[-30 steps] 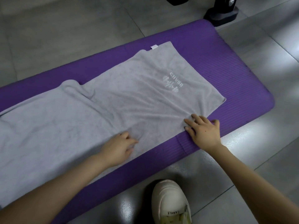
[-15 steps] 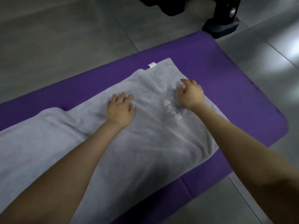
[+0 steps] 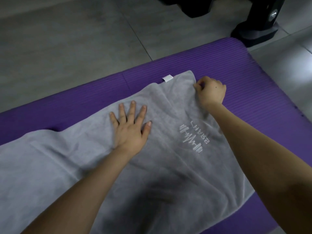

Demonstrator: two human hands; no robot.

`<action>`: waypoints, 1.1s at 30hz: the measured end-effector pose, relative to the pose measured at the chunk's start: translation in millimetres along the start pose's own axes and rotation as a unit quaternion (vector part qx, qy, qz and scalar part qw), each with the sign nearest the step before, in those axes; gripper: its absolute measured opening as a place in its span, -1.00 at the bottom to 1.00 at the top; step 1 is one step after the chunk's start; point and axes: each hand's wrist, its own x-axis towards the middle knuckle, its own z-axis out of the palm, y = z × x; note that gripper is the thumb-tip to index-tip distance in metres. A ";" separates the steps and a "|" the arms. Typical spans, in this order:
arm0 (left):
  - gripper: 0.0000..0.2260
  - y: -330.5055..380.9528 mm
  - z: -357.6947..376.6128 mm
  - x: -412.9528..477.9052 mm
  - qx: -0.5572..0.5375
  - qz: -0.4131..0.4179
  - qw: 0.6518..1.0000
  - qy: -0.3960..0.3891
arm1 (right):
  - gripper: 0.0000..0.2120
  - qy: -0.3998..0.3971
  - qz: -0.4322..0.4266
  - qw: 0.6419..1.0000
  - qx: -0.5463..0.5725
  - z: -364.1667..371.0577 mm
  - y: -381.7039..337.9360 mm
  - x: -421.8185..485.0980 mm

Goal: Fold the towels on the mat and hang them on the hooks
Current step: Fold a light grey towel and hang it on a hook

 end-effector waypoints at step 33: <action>-0.44 6.0 -59.0 -117.1 0.093 0.279 0.953 -0.068 | -0.19 -0.235 0.025 0.948 -0.212 -93.0 121.6 -256.3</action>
